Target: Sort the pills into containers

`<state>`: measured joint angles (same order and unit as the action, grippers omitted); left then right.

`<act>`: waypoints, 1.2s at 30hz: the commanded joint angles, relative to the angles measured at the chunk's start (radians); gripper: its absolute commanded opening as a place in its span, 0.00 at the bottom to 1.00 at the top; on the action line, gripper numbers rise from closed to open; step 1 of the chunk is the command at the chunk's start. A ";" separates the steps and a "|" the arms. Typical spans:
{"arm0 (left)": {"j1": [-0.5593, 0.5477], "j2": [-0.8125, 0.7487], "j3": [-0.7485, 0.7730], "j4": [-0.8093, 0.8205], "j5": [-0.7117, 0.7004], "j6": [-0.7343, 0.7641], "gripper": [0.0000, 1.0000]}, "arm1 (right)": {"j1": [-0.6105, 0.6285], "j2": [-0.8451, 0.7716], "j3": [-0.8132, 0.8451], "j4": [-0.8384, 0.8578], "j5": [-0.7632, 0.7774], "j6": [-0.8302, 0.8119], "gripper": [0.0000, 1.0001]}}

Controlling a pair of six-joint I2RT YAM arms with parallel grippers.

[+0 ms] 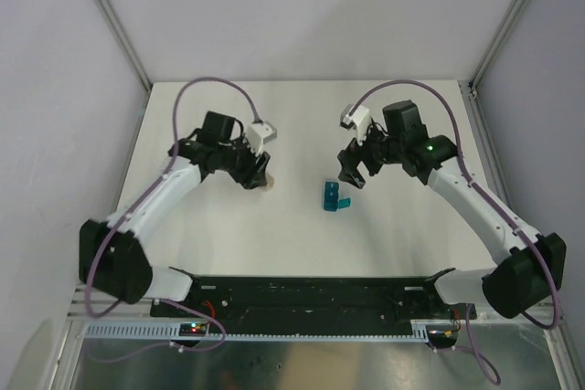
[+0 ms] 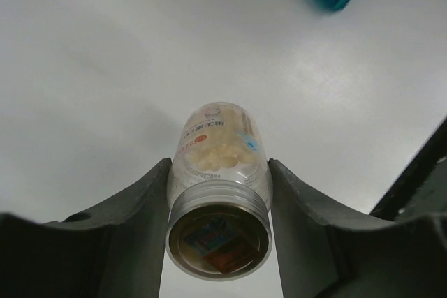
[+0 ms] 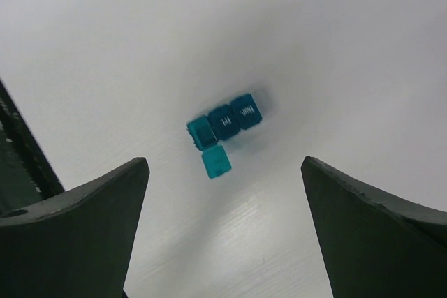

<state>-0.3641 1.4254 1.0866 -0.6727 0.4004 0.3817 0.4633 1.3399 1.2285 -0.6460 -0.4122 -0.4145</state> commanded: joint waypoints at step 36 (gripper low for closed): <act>-0.243 -0.139 0.393 0.098 0.413 -0.510 0.00 | 0.244 0.015 0.258 0.001 -0.214 0.002 0.38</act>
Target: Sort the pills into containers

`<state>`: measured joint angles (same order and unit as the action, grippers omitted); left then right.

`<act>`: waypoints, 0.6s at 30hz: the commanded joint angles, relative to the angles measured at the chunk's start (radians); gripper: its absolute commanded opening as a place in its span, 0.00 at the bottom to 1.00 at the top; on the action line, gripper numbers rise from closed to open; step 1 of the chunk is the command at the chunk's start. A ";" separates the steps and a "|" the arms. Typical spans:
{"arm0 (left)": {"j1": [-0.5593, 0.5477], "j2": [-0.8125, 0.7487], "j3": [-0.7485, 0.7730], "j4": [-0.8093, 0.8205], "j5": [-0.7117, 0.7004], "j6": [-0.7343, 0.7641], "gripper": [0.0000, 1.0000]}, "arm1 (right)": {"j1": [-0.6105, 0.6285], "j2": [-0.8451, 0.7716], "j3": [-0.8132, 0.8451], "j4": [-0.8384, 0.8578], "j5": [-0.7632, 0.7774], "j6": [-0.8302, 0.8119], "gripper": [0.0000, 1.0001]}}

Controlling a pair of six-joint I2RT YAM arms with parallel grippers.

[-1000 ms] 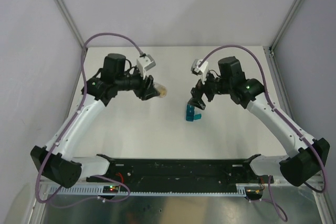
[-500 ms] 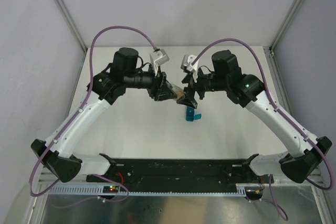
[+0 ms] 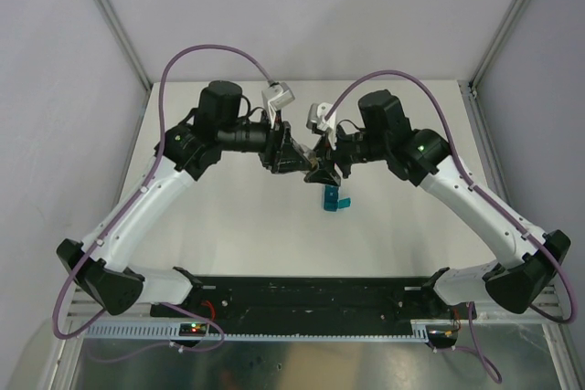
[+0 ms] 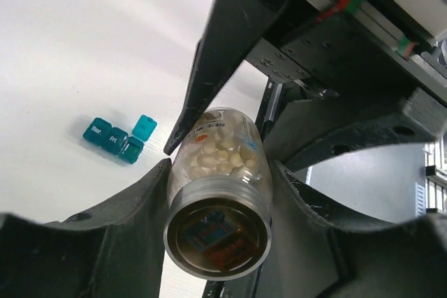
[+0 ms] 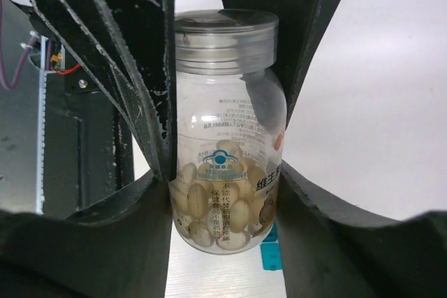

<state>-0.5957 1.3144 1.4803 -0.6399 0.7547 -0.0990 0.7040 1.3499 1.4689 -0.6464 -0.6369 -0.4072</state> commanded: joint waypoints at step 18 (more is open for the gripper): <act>0.033 -0.231 -0.118 0.022 0.075 0.312 1.00 | -0.017 0.020 0.076 -0.304 -0.180 -0.127 0.00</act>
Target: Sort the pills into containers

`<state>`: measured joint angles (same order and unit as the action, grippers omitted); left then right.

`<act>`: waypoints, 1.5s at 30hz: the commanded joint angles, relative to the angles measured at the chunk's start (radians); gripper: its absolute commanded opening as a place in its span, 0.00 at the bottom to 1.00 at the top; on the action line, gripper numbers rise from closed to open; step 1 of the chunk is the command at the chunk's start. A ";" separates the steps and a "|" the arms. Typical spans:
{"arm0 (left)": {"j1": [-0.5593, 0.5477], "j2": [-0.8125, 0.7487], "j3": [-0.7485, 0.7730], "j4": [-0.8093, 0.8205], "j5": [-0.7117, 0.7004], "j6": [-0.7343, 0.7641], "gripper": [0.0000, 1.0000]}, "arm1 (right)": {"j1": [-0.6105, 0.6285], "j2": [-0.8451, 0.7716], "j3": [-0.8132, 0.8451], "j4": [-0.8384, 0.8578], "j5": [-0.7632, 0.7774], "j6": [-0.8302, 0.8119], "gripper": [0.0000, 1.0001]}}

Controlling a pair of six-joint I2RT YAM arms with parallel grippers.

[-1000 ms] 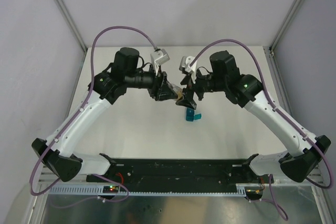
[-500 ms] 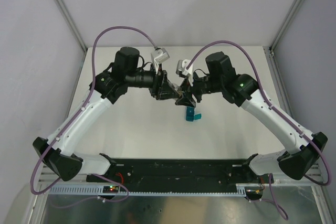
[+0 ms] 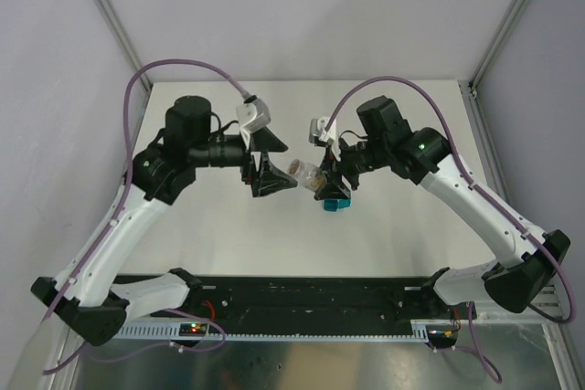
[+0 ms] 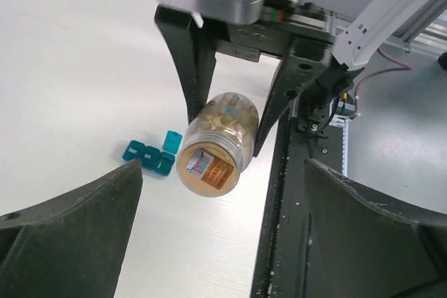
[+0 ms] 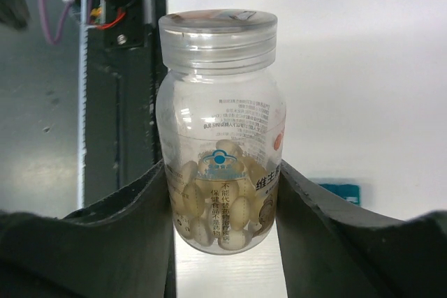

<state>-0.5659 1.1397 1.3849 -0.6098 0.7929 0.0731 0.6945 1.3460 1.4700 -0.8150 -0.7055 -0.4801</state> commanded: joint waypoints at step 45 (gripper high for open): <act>0.036 0.120 0.004 0.149 -0.025 -0.483 0.00 | 0.093 -0.006 0.114 0.045 0.483 0.042 0.00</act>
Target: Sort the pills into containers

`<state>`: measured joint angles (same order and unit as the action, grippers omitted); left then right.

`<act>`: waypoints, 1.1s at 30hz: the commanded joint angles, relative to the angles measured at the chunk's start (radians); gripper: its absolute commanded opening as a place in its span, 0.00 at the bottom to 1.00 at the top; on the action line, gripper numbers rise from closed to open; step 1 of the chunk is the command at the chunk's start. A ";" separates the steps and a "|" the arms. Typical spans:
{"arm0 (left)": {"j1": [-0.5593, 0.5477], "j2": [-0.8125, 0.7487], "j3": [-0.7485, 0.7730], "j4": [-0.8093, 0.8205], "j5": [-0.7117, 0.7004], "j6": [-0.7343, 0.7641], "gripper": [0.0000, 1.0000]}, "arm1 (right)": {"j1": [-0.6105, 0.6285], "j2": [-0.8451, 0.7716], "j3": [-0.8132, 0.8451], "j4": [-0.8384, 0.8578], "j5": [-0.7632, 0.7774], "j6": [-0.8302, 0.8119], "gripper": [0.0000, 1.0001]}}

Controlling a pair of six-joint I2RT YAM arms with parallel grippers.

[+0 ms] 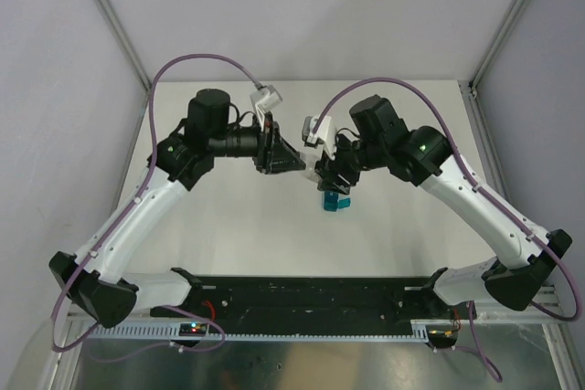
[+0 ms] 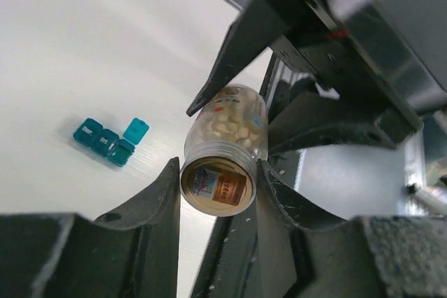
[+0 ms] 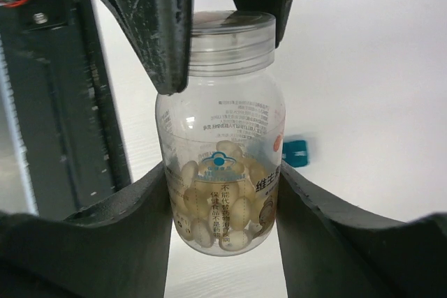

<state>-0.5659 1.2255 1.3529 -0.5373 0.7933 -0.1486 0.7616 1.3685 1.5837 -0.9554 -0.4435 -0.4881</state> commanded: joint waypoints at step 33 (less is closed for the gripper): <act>-0.020 -0.211 -0.128 -0.112 -0.001 0.533 1.00 | -0.034 0.034 0.045 -0.080 -0.351 -0.055 0.00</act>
<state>-0.5350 1.0061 1.2373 -0.6228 0.8410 0.2546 0.7261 1.3853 1.5677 -0.9745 -0.6563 -0.5022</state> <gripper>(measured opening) 0.995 0.568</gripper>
